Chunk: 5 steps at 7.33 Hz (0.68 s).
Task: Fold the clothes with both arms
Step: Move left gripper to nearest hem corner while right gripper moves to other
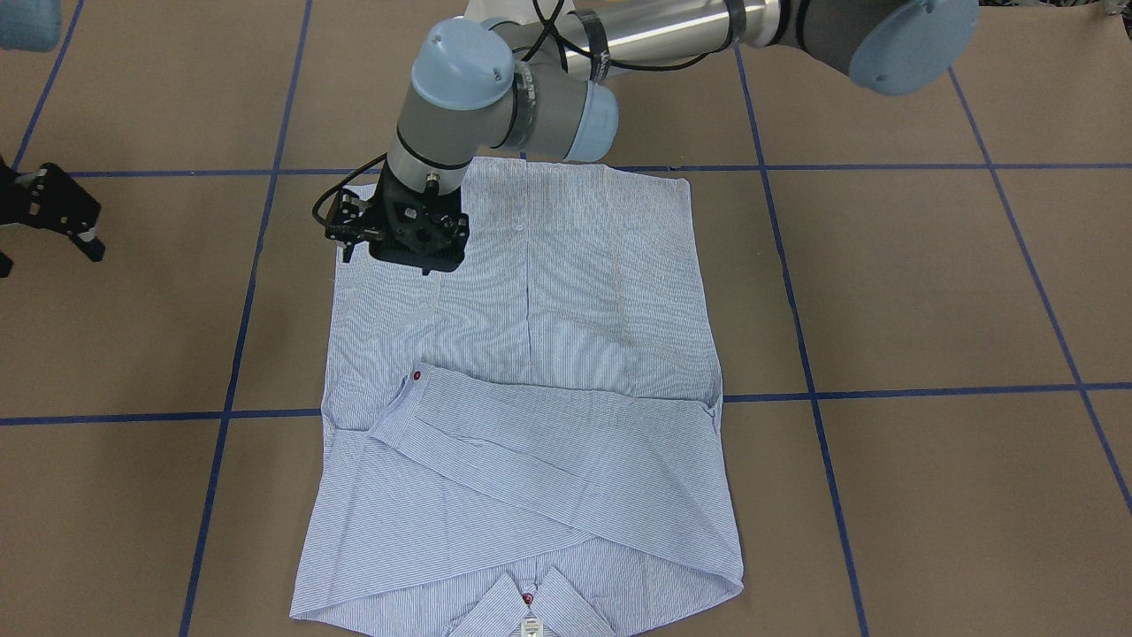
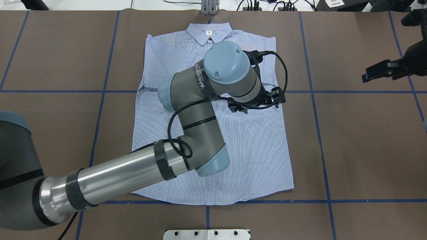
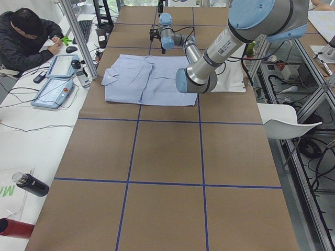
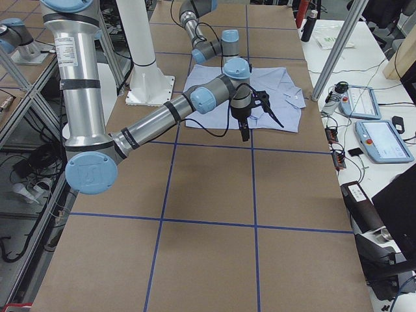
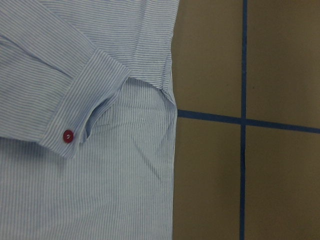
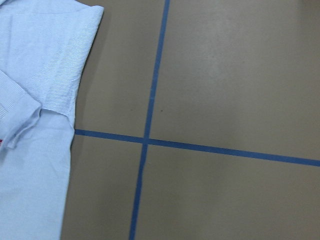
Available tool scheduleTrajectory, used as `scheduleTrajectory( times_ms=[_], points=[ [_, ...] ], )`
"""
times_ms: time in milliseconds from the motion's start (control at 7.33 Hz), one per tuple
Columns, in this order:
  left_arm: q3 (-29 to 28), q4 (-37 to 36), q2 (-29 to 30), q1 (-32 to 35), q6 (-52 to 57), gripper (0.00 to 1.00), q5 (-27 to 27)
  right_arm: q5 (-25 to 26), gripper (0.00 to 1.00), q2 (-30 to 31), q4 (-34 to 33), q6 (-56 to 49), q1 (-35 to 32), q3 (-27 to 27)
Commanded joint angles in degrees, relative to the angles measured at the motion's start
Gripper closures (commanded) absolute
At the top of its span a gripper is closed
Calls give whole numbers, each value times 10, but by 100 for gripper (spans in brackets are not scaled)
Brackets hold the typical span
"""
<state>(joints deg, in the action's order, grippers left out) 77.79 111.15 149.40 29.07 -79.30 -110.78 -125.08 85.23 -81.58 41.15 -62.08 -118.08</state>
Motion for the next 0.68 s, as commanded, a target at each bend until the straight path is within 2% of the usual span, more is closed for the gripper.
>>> scheduleTrajectory(
  times_ms=[0,273,409,545],
  points=[
    [207,-80,-141,10,52,0,-1,66,0,3,39,155,110,-44],
    [375,-127,-286,21,118,0,0,153,0,6,38,263,220,-84],
    [440,-129,-351,24,135,0,1,216,0,12,38,313,284,-95],
    [470,-125,-409,24,136,0,6,273,0,14,38,352,342,-101]
  ],
)
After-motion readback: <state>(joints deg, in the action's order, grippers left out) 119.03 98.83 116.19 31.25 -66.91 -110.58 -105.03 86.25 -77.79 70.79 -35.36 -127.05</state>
